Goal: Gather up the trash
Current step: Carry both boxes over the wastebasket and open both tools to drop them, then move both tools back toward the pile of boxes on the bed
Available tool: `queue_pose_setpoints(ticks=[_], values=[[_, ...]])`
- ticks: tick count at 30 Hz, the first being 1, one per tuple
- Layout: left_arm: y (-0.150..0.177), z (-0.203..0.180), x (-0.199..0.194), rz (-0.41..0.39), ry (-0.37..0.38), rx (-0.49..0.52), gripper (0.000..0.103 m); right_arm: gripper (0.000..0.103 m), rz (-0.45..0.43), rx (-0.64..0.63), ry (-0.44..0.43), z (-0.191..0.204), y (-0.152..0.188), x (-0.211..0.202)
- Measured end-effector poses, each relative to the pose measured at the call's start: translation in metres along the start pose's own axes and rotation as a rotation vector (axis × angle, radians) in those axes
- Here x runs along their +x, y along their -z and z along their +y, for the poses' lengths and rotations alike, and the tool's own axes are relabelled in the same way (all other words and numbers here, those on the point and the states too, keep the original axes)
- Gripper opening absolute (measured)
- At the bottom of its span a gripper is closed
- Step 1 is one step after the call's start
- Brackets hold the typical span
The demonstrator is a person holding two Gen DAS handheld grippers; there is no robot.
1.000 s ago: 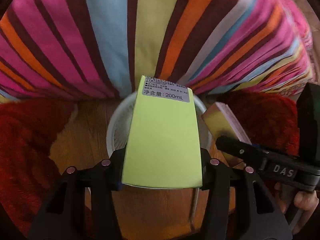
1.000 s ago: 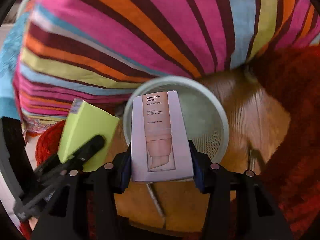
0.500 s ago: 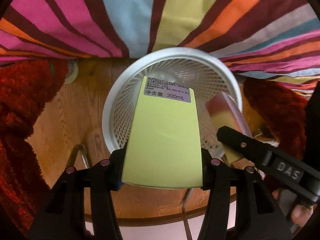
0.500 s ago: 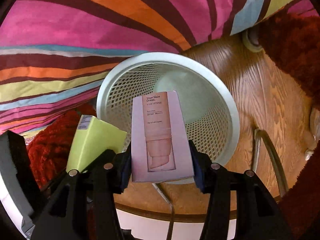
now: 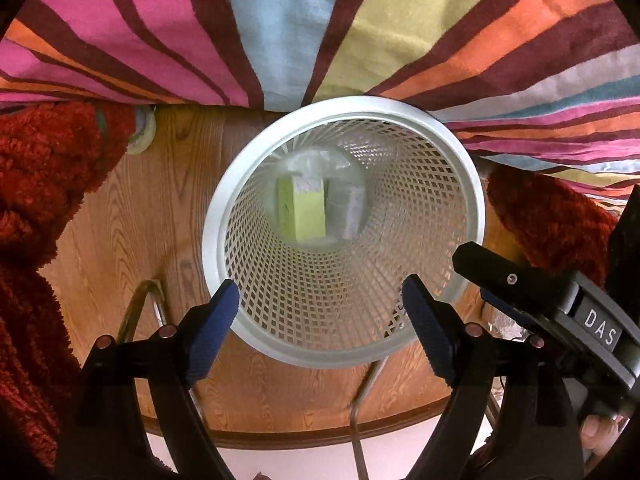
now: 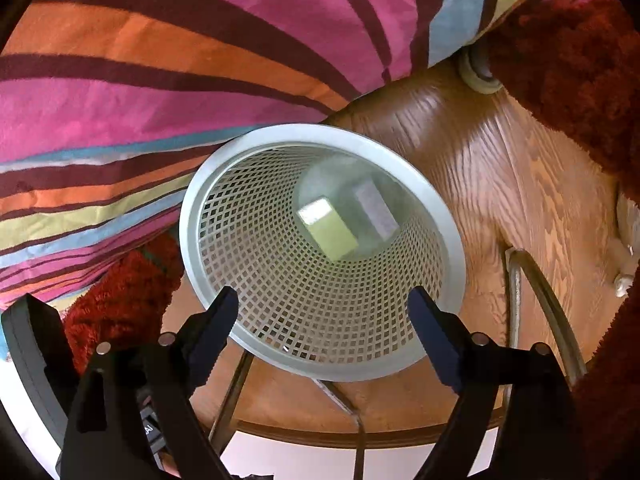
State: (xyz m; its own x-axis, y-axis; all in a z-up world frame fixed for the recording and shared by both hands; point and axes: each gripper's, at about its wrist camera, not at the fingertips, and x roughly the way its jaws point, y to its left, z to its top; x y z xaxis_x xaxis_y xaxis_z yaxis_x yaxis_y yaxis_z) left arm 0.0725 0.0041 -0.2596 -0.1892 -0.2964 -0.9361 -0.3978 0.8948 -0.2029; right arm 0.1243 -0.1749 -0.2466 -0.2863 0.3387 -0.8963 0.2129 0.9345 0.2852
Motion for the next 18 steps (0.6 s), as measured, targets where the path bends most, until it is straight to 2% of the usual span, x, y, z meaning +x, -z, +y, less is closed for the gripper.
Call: queue_pose_setpoints(ticks=[5,11,15,18], values=[[0.003,0.0,-0.008,-0.025,0.001,-0.005,0.082,0.087,-0.037,-0.003,0.0,0.0,0.003,-0.009],[0.008,0.0,-0.024,-0.071,0.009,-0.003,0.082,0.087,-0.091,-0.035,-0.02,0.004,0.009,-0.025],[0.013,0.004,-0.035,-0.104,0.018,-0.014,0.082,0.092,-0.146,-0.083,-0.034,0.01,0.017,-0.04],[0.018,0.004,-0.05,-0.152,0.02,-0.011,0.082,0.092,-0.203,-0.127,-0.049,0.017,0.023,-0.055]])
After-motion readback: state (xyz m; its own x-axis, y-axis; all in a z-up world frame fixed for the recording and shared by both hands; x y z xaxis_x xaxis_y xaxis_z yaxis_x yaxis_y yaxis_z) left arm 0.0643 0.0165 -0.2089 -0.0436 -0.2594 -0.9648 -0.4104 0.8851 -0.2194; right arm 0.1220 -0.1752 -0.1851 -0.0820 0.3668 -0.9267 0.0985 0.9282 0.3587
